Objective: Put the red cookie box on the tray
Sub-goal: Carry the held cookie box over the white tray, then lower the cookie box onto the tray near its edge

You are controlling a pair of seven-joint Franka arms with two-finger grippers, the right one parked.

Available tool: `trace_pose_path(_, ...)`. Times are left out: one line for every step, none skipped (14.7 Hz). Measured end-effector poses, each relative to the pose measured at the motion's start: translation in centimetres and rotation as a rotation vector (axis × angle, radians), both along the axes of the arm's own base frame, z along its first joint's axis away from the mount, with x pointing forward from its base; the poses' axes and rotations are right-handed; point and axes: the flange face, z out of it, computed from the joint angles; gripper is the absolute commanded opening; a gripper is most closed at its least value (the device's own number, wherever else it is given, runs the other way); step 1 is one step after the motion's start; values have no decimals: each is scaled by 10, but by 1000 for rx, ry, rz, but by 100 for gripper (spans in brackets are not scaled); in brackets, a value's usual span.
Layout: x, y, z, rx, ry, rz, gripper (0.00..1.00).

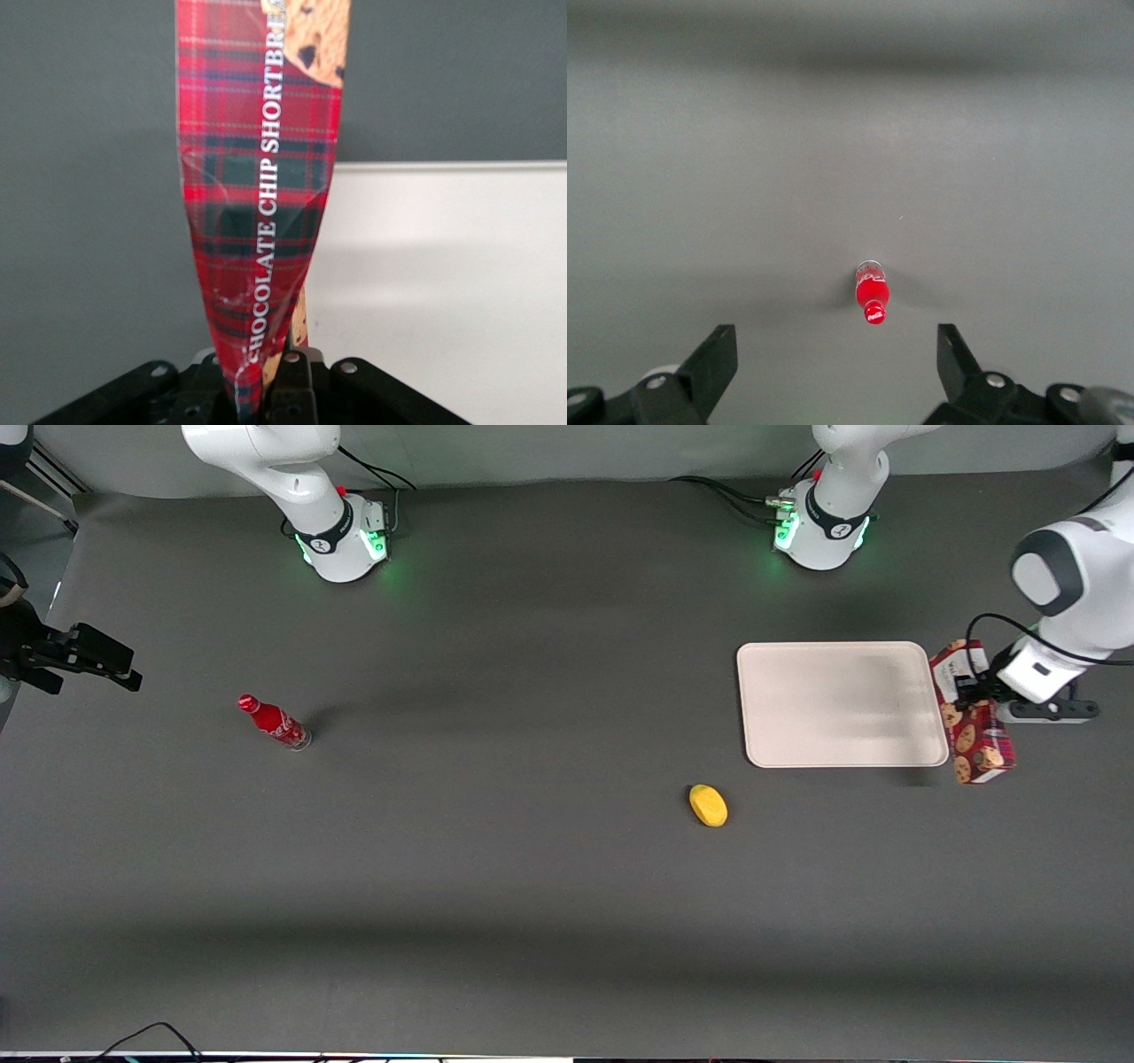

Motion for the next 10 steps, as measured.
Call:
trace_pose_path(-8,-2,-12,-1,7,2,0)
trace_pose_path(-15,-4,-22,-4,19,3,0)
trace_pose_path(-20,-5,-31,-8,33,4,0)
trace_pose_path(-24,-6,-40,-12,48,6,0)
trace_pose_path(-26,-6,-47,-16,62,10,0)
trace_pose_path(-27,-6,-53,-19,75,17,0)
trace_pose_path(-28,-6,-58,-22,84,22,0)
trace_pose_path(-29,-6,-62,-23,90,25,0)
trace_pose_path(-30,-6,-64,-24,93,27,0)
trace_pose_path(-32,-6,-65,-24,95,30,0)
